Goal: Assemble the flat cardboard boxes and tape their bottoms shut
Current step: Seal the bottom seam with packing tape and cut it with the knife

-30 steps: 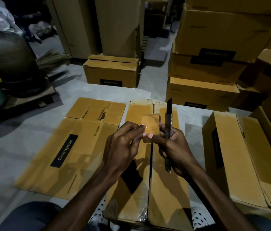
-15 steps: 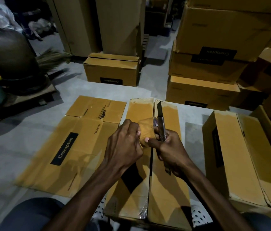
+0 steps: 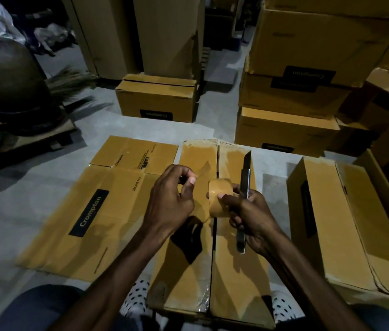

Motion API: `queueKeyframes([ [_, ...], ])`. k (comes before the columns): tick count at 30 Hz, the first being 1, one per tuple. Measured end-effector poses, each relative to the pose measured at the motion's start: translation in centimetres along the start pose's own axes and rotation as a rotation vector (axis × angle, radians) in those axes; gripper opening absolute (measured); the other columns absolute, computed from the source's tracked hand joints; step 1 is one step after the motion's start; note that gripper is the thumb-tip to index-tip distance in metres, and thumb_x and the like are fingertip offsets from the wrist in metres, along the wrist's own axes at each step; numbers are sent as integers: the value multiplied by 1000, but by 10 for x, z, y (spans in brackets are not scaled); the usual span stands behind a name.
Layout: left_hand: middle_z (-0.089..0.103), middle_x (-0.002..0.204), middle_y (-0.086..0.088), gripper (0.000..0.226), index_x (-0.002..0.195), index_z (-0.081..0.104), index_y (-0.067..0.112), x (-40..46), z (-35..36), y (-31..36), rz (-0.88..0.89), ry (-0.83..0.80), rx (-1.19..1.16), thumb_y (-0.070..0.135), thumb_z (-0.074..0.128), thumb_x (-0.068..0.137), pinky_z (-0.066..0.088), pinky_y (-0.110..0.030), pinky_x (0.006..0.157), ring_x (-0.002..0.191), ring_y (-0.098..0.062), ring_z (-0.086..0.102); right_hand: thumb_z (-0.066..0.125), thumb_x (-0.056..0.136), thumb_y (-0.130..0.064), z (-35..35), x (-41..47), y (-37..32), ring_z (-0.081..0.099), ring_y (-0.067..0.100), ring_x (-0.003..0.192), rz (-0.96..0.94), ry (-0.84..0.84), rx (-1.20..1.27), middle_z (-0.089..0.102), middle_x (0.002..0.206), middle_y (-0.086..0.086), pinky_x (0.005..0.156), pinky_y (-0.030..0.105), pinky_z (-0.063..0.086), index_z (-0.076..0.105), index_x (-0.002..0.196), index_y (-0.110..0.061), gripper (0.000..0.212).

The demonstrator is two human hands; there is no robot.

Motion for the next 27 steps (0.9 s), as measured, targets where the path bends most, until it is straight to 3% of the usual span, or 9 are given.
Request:
queueKeyframes([
  [4, 68, 85, 3, 19, 80, 69, 11, -1, -1, -4, -105, 32, 67, 25, 63, 93, 54, -32, 70, 77, -11, 63, 63, 92, -8, 2, -4, -6, 35, 7, 40, -37, -43, 32, 70, 81, 8, 38, 20, 31, 59, 123, -15, 33],
  [8, 60, 55, -1, 38, 55, 56, 14, 0, -7, -9, -231, 97, -24, 32, 73, 84, 55, -37, 62, 54, -20, 63, 59, 91, -4, 7, -12, -16, 30, 9, 42, -84, -118, 63, 72, 81, 4, 40, 21, 28, 60, 119, -15, 30],
  [11, 63, 58, -13, 33, 61, 52, 9, 2, -9, -15, -359, 108, -169, 18, 76, 82, 59, -45, 65, 54, -21, 69, 61, 92, -8, 9, -13, -17, 31, 8, 42, -86, -152, 90, 72, 81, 2, 40, 20, 27, 60, 120, -14, 29],
  [14, 66, 70, -19, 26, 77, 51, 11, 2, -9, -19, -453, 63, -305, 4, 76, 79, 59, -43, 65, 58, -19, 71, 66, 90, -19, 8, -13, -17, 32, 7, 42, -83, -150, 131, 69, 91, 10, 40, 20, 28, 61, 119, -11, 30],
  [19, 73, 87, 1, 19, 89, 67, 13, 0, -9, -23, -464, -44, -285, 4, 78, 76, 54, -29, 76, 80, -14, 71, 72, 80, -23, 11, -13, -20, 34, 6, 40, -115, -144, 145, 71, 88, 11, 40, 21, 27, 66, 113, -11, 36],
  [23, 76, 88, -1, 19, 91, 75, 15, 1, -6, -20, -414, -101, -319, -1, 66, 86, 57, -30, 74, 81, -13, 72, 72, 82, -14, 13, -13, -20, 33, 6, 37, -126, -143, 134, 69, 74, 4, 40, 22, 25, 66, 112, -8, 31],
  [27, 70, 75, 0, 27, 89, 73, 15, 2, -2, -16, -440, -101, -332, -2, 52, 93, 54, -27, 58, 62, -10, 64, 71, 83, -3, 15, -14, -20, 39, 4, 38, -127, -146, 104, 71, 89, 12, 38, 20, 27, 64, 115, -8, 33],
])
Point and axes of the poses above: each hand's wrist, its own x-axis towards the middle knuckle, its own z-axis out of the palm, y = z × x, the point moved 4 cm from there along x, towards the middle knuckle
